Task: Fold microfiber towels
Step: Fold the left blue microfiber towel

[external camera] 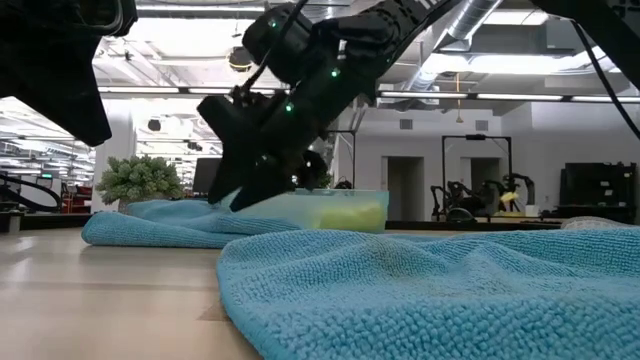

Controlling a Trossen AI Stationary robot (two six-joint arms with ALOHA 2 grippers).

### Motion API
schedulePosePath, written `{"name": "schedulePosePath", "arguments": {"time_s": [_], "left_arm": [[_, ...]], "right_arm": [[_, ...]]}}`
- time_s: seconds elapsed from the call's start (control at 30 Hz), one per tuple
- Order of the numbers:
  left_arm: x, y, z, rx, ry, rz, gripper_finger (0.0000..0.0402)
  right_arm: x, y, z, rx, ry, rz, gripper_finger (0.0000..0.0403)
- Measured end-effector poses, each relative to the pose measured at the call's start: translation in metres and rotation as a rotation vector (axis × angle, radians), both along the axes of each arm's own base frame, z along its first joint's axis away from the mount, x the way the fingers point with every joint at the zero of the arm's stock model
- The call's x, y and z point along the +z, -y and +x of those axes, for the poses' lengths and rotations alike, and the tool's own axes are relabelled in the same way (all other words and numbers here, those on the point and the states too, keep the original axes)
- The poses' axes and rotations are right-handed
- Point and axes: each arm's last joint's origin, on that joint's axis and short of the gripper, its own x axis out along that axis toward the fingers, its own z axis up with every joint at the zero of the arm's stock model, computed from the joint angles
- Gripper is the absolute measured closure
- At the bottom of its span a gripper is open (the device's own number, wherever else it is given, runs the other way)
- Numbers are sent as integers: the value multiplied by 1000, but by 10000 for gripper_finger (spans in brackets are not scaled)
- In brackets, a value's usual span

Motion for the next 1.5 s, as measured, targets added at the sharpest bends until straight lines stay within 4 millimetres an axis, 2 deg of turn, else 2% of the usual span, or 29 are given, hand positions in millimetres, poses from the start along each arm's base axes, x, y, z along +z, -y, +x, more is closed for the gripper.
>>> {"name": "schedulePosePath", "arguments": {"time_s": [0.1, 0.17, 0.33, 0.4, 0.5, 0.73, 0.8, 0.87, 0.97, 1.1, 1.37, 1.5], "left_arm": [[0, 0, 0, 0, 1, 2, 310], [0, 0, 0, 0, 1, 1, 310], [0, 0, 0, 4, 2, -2, 310], [0, 1, 0, 1, 1, -3, 310], [0, 2, -1, -4, 2, -3, 310], [0, 3, -2, -7, 8, 4, 310], [0, 2, -2, -5, 15, 10, 310], [0, 2, -2, -3, 20, 14, 310], [0, 2, -2, -3, 19, 14, 310], [0, 2, -2, -4, 19, 14, 310], [0, 2, -2, -4, 19, 14, 310], [0, 2, -2, 1, 21, 12, 310]], "right_arm": [[4, 1, -1, 3, 0, -5, 232], [10, 1, 1, 12, 26, 5, 271], [8, -2, 0, 55, 13, -6, 380], [7, -4, -1, 63, -6, -10, 393], [5, 0, -6, 38, -65, 7, 366], [3, 4, -4, -12, -48, 36, 201], [2, 3, -1, -21, -16, 43, 165], [-5, 3, 1, -29, -14, 53, 149], [-23, 6, 2, -37, -43, 53, 151], [-26, 6, 4, -36, -39, 53, 184], [-23, -1, 3, 22, -35, 12, 326], [-18, -3, 4, 50, -26, -1, 371]]}}
